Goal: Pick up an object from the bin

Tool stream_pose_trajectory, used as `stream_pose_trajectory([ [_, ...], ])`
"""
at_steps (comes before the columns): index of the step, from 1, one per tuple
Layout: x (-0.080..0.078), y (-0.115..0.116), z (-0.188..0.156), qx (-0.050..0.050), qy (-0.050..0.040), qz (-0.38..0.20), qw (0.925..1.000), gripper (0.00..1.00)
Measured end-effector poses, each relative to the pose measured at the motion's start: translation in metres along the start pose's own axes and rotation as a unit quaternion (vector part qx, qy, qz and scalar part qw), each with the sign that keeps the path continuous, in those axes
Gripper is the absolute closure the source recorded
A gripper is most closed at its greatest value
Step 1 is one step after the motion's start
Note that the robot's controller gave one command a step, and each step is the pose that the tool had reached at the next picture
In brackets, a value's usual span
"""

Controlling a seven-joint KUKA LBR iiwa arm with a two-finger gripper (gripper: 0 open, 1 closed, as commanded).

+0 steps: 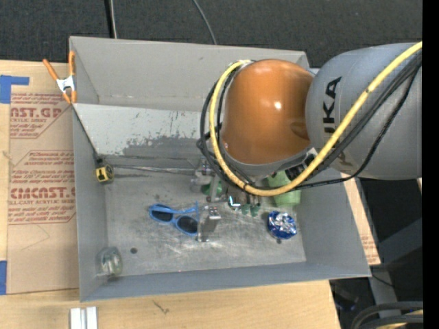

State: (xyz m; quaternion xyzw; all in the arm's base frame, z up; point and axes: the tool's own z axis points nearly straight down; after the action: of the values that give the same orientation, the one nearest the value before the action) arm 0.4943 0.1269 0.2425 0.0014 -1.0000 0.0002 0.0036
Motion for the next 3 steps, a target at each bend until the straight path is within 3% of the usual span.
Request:
stream_pose_trajectory([
  [1,-0.027,0.025,0.131,0.0,-0.0004,0.008,1.0,0.0],
  [2,-0.029,0.024,0.127,-0.001,-0.0036,0.009,0.9999,1.0],
  [3,-0.033,0.024,0.162,0.0,-0.0064,-0.045,0.9989,1.0],
])
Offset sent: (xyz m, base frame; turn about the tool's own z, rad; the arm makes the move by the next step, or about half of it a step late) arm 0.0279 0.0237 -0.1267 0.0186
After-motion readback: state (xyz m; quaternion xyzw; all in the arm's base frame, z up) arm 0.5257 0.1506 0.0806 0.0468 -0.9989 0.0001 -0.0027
